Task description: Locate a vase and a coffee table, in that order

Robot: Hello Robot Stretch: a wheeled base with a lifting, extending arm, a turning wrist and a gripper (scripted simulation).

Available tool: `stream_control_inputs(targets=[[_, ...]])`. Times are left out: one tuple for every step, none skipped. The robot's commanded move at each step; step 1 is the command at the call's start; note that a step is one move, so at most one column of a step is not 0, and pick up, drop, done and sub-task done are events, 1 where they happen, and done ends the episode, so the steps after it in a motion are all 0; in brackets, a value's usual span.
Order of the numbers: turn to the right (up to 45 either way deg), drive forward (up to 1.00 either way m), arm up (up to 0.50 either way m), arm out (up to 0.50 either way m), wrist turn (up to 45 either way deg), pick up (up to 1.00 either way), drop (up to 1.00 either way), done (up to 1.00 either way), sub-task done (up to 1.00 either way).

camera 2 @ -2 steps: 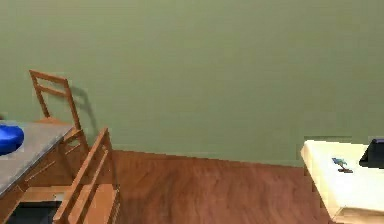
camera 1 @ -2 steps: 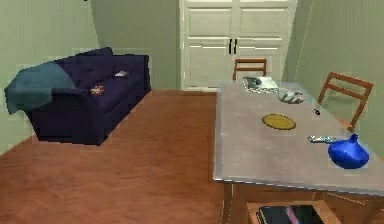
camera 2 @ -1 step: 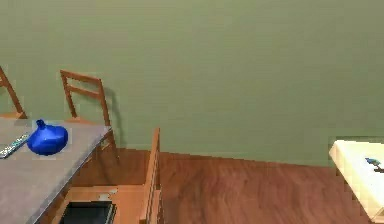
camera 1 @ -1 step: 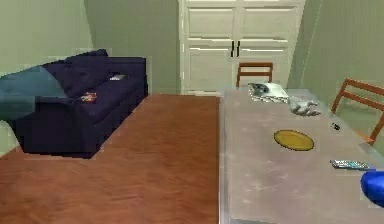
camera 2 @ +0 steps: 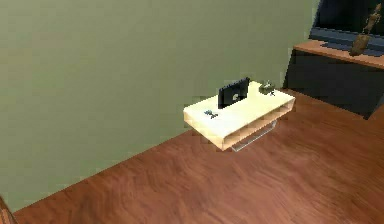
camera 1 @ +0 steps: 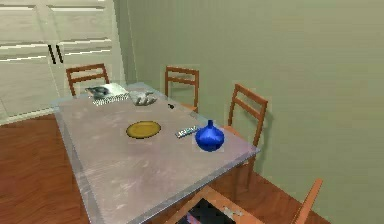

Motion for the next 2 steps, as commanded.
stream_control_inputs(targets=[[0.0, 0.0, 0.0, 0.0, 0.0, 0.0, 0.0, 0.0, 1.0], [45.0, 0.0, 0.0, 0.0, 0.0, 0.0, 0.0, 0.0, 0.0]])
